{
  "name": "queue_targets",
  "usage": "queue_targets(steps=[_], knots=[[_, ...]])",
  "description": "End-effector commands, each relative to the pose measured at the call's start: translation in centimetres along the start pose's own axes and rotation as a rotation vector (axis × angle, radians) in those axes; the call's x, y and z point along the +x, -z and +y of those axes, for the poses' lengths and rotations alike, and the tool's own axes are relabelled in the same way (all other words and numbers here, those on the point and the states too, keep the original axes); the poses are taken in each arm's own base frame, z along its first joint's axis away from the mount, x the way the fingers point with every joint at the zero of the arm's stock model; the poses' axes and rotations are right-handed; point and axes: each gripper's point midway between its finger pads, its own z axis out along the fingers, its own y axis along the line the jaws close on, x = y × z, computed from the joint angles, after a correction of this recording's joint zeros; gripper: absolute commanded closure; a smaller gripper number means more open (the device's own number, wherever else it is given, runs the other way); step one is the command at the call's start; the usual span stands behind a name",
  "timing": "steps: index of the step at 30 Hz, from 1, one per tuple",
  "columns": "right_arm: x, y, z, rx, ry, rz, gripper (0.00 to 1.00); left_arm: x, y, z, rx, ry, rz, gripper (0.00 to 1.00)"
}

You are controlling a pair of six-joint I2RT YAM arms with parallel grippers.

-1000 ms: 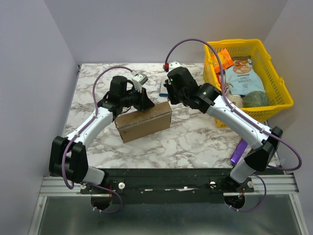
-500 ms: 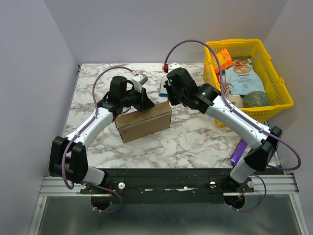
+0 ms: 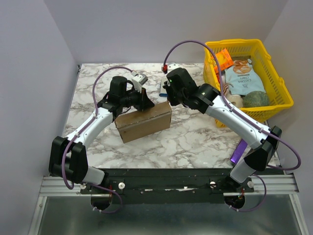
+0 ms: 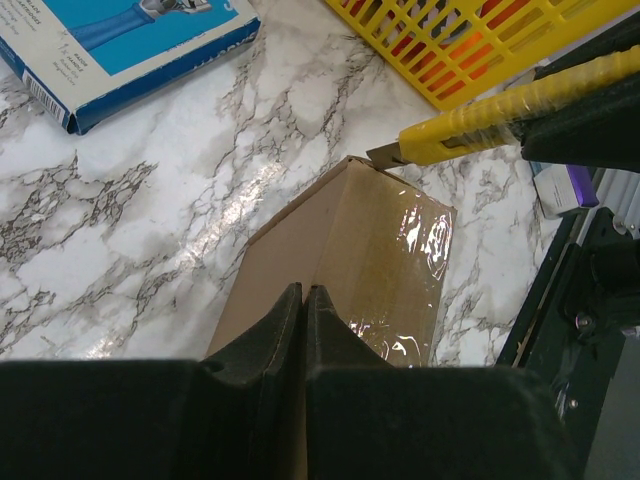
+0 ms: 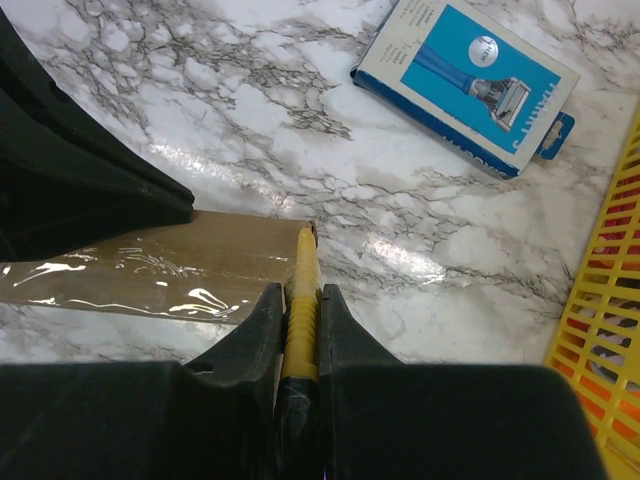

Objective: Unpack the express box

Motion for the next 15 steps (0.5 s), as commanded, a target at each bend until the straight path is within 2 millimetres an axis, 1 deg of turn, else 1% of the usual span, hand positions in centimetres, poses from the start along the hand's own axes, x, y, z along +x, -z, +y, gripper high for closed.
queue_targets(steps=[1, 8, 15], knots=[[1.5, -0.2, 0.9, -0.042, 0.028, 0.053, 1.00, 5.0, -0.1, 2.0, -0.094, 0.084, 0.136, 0.88], [2.4, 1.3, 0.7, -0.059, 0.027, 0.087, 1.00, 5.2, -0.1, 2.5, -0.118, 0.084, 0.143, 0.90], [3.8, 2.4, 1.5, -0.129, 0.029, 0.135, 1.00, 5.7, -0.3, 2.7, -0.120, 0.097, 0.156, 0.91]])
